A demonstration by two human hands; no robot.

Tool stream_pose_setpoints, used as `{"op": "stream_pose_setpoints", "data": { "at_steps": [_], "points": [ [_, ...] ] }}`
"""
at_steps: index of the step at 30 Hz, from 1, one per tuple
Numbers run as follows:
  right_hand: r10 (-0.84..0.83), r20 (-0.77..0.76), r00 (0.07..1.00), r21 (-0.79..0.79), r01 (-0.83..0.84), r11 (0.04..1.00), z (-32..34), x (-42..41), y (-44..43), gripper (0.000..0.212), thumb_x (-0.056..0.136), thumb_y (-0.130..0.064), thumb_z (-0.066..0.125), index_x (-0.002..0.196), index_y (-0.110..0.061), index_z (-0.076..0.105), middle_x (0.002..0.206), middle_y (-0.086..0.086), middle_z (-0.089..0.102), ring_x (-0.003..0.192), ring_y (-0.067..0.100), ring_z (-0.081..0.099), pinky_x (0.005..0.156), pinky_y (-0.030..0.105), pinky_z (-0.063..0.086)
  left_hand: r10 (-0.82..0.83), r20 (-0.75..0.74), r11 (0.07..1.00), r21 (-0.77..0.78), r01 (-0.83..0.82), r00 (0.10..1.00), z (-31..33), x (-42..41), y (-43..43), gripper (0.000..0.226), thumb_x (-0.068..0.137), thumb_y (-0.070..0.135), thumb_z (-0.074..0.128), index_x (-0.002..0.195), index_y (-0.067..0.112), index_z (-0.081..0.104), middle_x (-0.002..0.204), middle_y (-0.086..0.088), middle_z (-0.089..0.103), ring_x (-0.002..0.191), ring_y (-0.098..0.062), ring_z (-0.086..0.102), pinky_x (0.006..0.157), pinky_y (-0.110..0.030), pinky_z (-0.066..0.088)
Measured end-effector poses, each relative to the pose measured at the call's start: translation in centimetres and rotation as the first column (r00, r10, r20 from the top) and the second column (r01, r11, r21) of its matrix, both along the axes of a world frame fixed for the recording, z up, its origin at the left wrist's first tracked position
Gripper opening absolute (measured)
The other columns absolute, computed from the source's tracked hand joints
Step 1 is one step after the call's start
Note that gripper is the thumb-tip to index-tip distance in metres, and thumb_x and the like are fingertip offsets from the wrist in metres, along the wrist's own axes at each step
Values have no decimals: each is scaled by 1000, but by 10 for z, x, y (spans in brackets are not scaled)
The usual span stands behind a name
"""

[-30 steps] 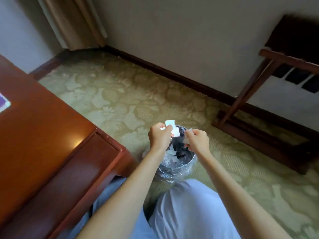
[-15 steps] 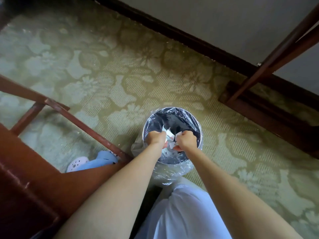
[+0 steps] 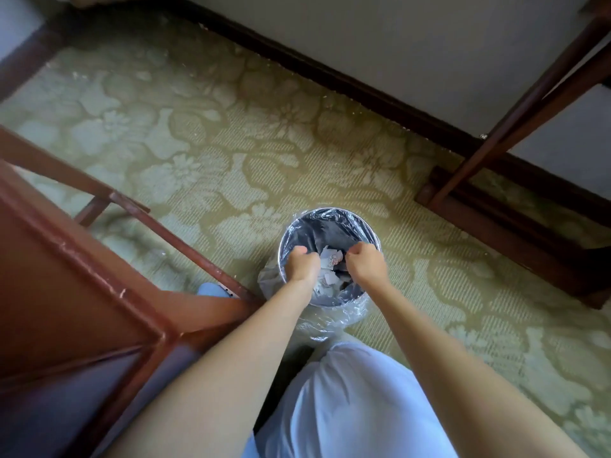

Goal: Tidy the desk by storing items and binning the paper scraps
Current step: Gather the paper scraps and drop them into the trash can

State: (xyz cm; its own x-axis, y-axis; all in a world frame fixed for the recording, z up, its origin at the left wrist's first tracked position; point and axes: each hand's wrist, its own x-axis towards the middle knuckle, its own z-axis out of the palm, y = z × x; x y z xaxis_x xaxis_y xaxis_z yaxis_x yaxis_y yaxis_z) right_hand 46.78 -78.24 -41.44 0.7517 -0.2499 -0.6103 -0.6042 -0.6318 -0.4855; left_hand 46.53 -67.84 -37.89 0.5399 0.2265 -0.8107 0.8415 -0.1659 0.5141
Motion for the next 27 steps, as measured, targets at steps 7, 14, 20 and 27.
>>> {"op": "stream_pose_setpoints", "data": {
  "at_steps": [7, 14, 20, 27],
  "points": [
    [134, 366, 921, -124, -95, 988, 151, -5, 4, 25, 88, -9, 38, 99, -1, 59, 109, 21, 61, 102, 38, 55, 78, 34, 41, -316, 315, 917, 344, 202, 895, 135, -18, 0, 25, 84, -1, 36, 65, 11, 47, 69, -7, 46, 70, -26, 43, 59, -29, 33],
    [180, 705, 686, -136, -118, 984, 316, -38, 46, 24, 88, -9, 36, 92, -2, 59, 99, 14, 65, 80, 29, 46, 69, 29, 34, -370, 649, 864, 503, -11, 665, 304, -62, 43, 34, 94, 9, 33, 110, 8, 63, 116, -12, 62, 112, -30, 52, 93, -36, 47],
    [229, 852, 471, -87, -303, 949, 389, -89, 150, 28, 91, -11, 39, 104, -7, 64, 106, 11, 66, 100, 32, 57, 76, 29, 39, -312, 774, 757, 553, -348, 550, 382, -131, 166, 31, 94, 11, 36, 109, 9, 64, 112, -15, 64, 110, -33, 55, 88, -32, 45],
    [427, 816, 389, -103, -630, 770, 390, -149, 329, 22, 88, -8, 46, 97, -4, 66, 105, 14, 69, 102, 34, 60, 83, 37, 46, -99, 668, 602, 630, -490, 737, 377, -236, 338, 30, 95, 9, 36, 108, 8, 63, 117, -13, 64, 114, -33, 50, 94, -35, 40]
  ]
}}
